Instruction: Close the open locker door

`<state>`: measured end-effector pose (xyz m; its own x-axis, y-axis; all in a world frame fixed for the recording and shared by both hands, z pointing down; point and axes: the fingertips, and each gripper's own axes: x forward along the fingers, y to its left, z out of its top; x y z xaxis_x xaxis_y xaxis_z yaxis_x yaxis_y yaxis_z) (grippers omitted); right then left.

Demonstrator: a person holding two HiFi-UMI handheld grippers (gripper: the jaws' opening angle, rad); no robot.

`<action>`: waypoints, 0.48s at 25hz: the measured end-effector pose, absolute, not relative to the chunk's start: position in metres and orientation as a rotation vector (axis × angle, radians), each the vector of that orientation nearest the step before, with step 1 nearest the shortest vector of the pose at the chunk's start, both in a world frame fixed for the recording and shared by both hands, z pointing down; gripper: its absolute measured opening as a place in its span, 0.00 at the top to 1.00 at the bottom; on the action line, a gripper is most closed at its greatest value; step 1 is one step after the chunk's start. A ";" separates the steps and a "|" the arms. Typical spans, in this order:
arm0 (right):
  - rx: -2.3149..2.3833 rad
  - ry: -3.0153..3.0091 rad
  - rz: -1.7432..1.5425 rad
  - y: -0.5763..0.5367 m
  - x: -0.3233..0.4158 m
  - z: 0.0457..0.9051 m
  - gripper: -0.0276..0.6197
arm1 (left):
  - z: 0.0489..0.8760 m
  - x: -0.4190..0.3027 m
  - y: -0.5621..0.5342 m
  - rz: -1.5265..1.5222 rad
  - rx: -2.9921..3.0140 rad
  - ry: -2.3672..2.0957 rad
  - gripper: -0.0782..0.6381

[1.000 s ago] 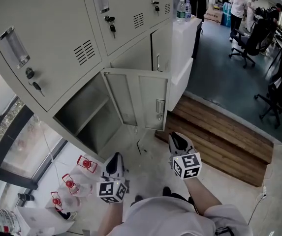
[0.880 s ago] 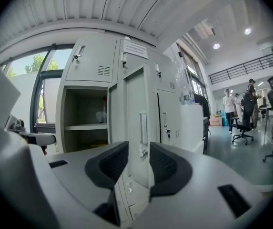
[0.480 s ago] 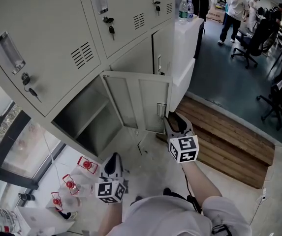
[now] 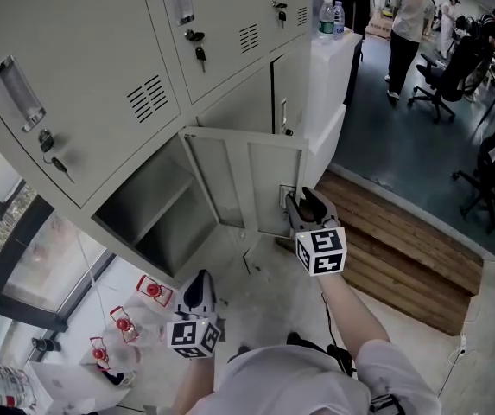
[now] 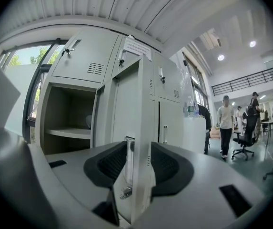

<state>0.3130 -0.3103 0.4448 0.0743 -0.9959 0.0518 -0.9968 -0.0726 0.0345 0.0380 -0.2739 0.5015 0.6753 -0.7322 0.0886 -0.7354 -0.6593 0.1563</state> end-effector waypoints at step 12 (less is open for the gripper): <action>2.237 -2.122 0.038 -0.305 0.305 0.446 0.75 | 0.500 0.034 -0.275 0.022 2.708 -1.206 0.88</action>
